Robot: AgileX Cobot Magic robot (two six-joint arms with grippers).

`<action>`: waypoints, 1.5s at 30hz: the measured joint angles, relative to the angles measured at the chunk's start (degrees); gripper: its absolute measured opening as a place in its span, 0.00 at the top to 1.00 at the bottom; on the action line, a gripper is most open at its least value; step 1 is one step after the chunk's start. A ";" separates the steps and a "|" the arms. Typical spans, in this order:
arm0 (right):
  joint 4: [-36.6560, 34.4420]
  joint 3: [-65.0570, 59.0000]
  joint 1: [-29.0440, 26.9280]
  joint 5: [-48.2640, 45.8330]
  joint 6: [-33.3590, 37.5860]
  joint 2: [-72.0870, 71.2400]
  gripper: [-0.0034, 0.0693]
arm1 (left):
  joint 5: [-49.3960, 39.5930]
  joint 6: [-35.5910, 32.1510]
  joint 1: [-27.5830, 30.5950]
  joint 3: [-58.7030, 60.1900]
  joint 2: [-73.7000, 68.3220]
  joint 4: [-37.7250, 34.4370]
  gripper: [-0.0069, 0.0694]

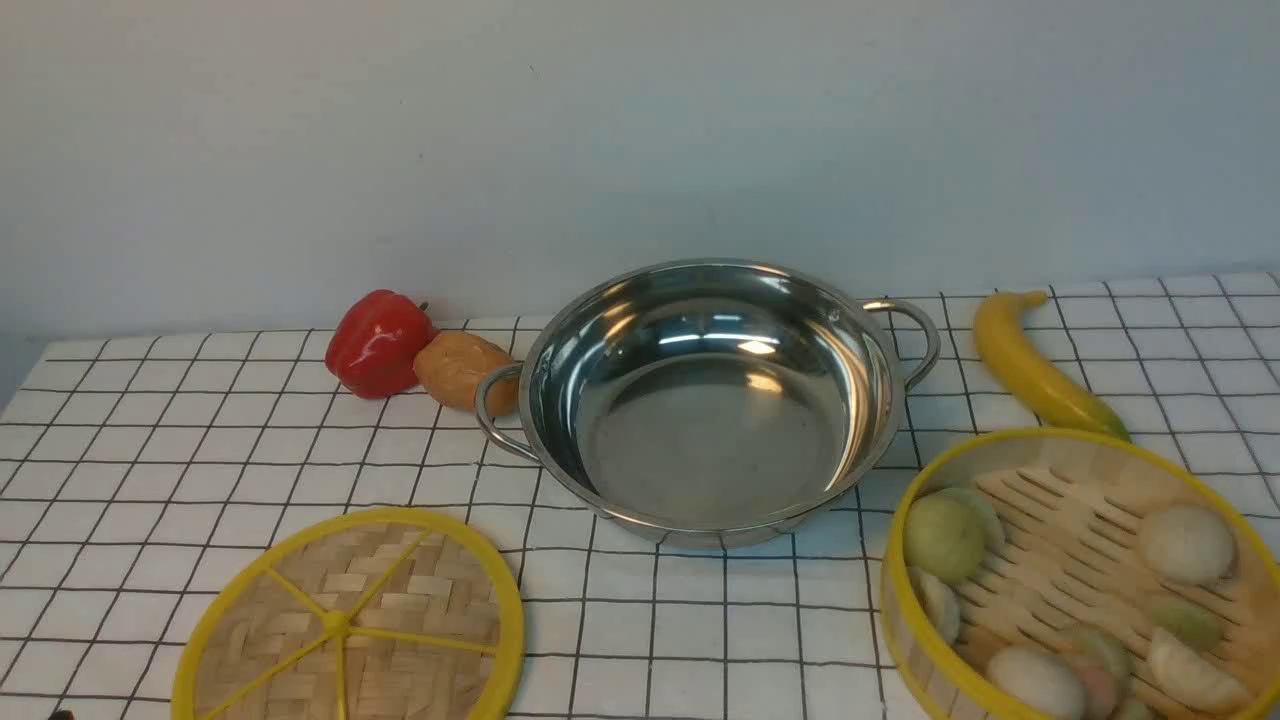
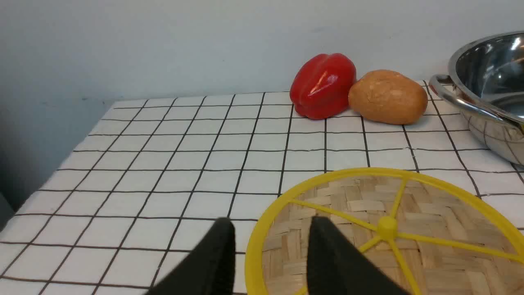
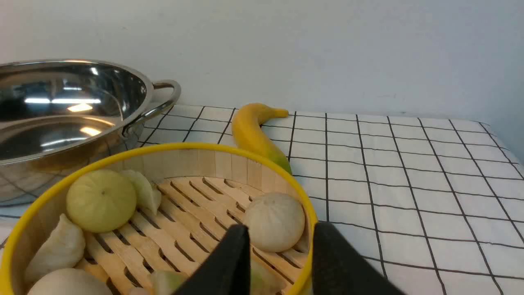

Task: Place the steamer in the pot on the white tablecloth, and put the lid on the steamer.
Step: 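Reach for and grasp the rim of the bamboo steamer holding the buns with the right gripper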

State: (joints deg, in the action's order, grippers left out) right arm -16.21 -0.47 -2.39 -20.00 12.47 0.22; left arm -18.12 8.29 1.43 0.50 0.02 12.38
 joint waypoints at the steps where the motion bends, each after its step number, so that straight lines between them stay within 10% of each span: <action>1: 0.00 0.00 0.00 0.00 0.00 0.00 0.62 | 0.00 0.00 0.00 0.00 0.00 0.00 0.59; 45: -5.85 0.00 0.00 0.05 -2.06 0.00 0.62 | 0.25 0.92 0.00 0.00 0.00 -2.87 0.59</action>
State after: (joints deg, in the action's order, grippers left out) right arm -22.06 -0.47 -2.39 -19.95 10.41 0.22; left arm -17.87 9.20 1.43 0.50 0.02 9.52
